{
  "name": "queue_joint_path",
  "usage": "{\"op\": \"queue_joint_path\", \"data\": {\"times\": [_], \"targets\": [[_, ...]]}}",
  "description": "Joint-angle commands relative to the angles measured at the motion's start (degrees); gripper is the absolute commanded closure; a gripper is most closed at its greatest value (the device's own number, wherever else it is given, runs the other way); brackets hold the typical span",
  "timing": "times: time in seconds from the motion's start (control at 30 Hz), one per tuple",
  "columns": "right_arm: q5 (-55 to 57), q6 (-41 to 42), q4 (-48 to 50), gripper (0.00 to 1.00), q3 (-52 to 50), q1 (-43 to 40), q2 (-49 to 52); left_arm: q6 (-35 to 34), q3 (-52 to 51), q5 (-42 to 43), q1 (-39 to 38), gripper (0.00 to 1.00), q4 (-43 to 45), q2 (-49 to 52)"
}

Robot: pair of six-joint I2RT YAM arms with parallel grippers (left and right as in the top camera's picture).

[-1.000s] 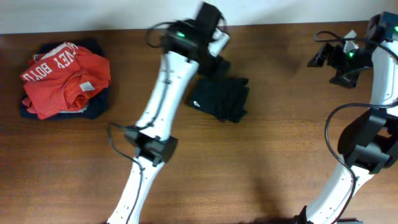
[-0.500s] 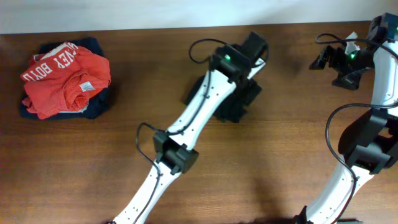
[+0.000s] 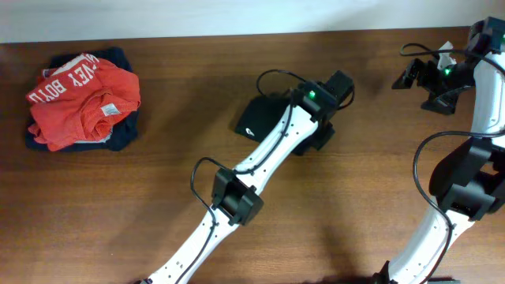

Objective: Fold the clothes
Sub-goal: 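Lower the left gripper onto the folded black bundle and grasp it, then carry the black bundle leftward over the red shirt stack with left gripper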

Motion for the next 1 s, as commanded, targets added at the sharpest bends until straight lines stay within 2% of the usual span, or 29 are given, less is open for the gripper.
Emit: {"op": "queue_joint_path", "data": {"times": [0.0, 0.23, 0.33, 0.37, 0.47, 0.57, 0.67, 0.8, 0.97], "targets": [[0.5, -0.6, -0.3, 0.01, 1.0, 0.0, -0.6, -1.9, -0.1, -2.7, -0.2, 0.07, 0.5, 2.9], [0.5, -0.6, -0.3, 0.01, 1.0, 0.0, -0.6, -2.8, -0.7, -2.7, -0.2, 0.11, 0.8, 5.2], [0.5, -0.6, -0.3, 0.02, 1.0, 0.0, -0.6, -2.8, -0.7, -2.7, -0.2, 0.28, 0.4, 5.4], [0.5, -0.6, -0.3, 0.01, 1.0, 0.0, -0.6, -2.8, -0.7, -2.7, -0.2, 0.41, 0.3, 5.4], [0.5, -0.6, -0.3, 0.01, 1.0, 0.0, -0.6, -2.8, -0.7, -2.7, 0.1, 0.69, 0.0, 5.4], [0.5, -0.7, -0.3, 0.01, 1.0, 0.0, -0.6, -2.8, -0.5, -3.6, 0.7, 0.78, -1.6, 5.2], [0.5, -0.7, -0.1, 0.01, 1.0, 0.0, -0.6, -2.8, 0.0, -6.8, 1.8, 0.95, -3.6, 3.9], [0.5, -0.6, 0.6, 0.01, 1.0, 0.0, -0.6, -1.6, 0.1, -11.2, 4.6, 0.99, -4.8, -1.9], [0.5, -0.6, 1.2, 0.01, 1.0, 0.0, -0.6, 8.6, 0.1, -11.3, 8.4, 0.99, -4.0, -10.6]]}}
